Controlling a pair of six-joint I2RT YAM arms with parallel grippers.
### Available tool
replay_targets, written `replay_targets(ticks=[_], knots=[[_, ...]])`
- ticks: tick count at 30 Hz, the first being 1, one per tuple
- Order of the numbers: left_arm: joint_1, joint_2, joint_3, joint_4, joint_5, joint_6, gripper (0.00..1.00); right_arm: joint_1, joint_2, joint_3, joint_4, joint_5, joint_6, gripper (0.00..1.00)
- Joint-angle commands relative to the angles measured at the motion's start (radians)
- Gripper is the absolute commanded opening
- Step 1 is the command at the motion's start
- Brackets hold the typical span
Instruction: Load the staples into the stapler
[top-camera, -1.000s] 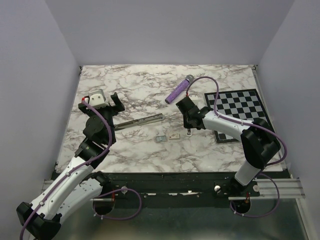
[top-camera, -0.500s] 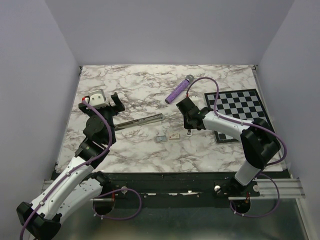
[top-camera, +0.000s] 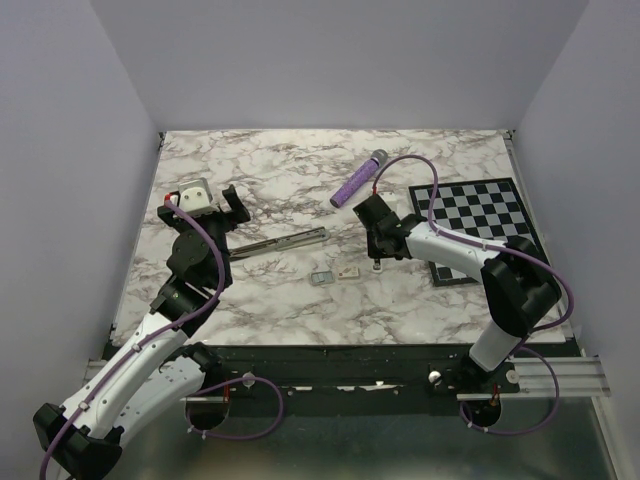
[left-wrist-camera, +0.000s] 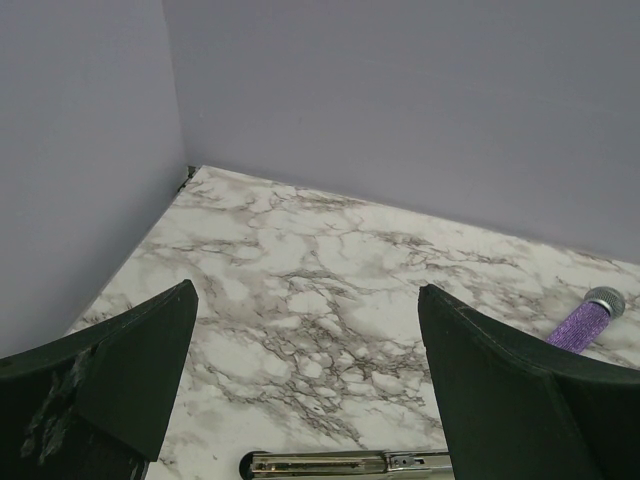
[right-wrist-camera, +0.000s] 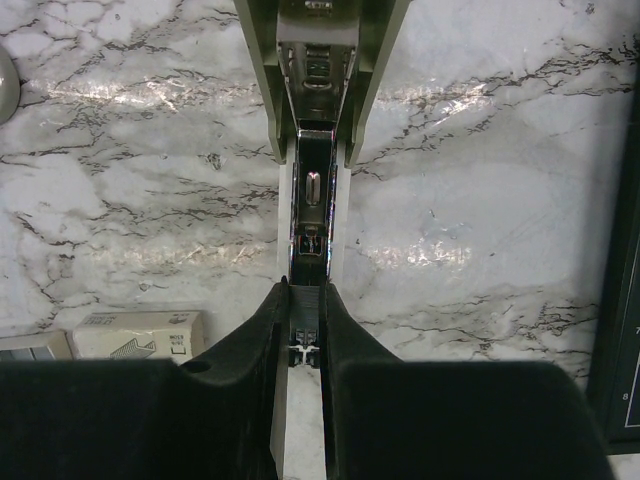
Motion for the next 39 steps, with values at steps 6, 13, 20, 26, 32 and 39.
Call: replay_targets(ticks=[6, 13, 20, 26, 32, 39], knots=[[0.005, -0.001, -0.006, 0.0, 0.017, -0.013, 0.99, -0.011, 0.02, -0.02, 0.011, -0.022, 0.013, 0.24], [0.005, 0.003, -0.004, 0.0, 0.017, -0.014, 0.99, -0.014, 0.026, -0.012, 0.007, -0.031, 0.011, 0.31], [0.005, 0.002, -0.006, -0.002, 0.019, -0.016, 0.99, -0.025, 0.003, -0.008, 0.005, -0.026, 0.011, 0.36], [0.005, 0.0, -0.004, 0.0, 0.021, -0.017, 0.99, -0.057, -0.031, 0.007, 0.011, -0.02, -0.012, 0.46], [0.005, 0.002, -0.004, -0.002, 0.025, -0.016, 0.99, -0.111, -0.069, 0.063, 0.02, -0.057, -0.078, 0.64], [0.005, 0.006, -0.001, -0.008, 0.056, -0.009, 0.99, -0.164, -0.031, 0.227, -0.052, -0.045, -0.153, 0.79]])
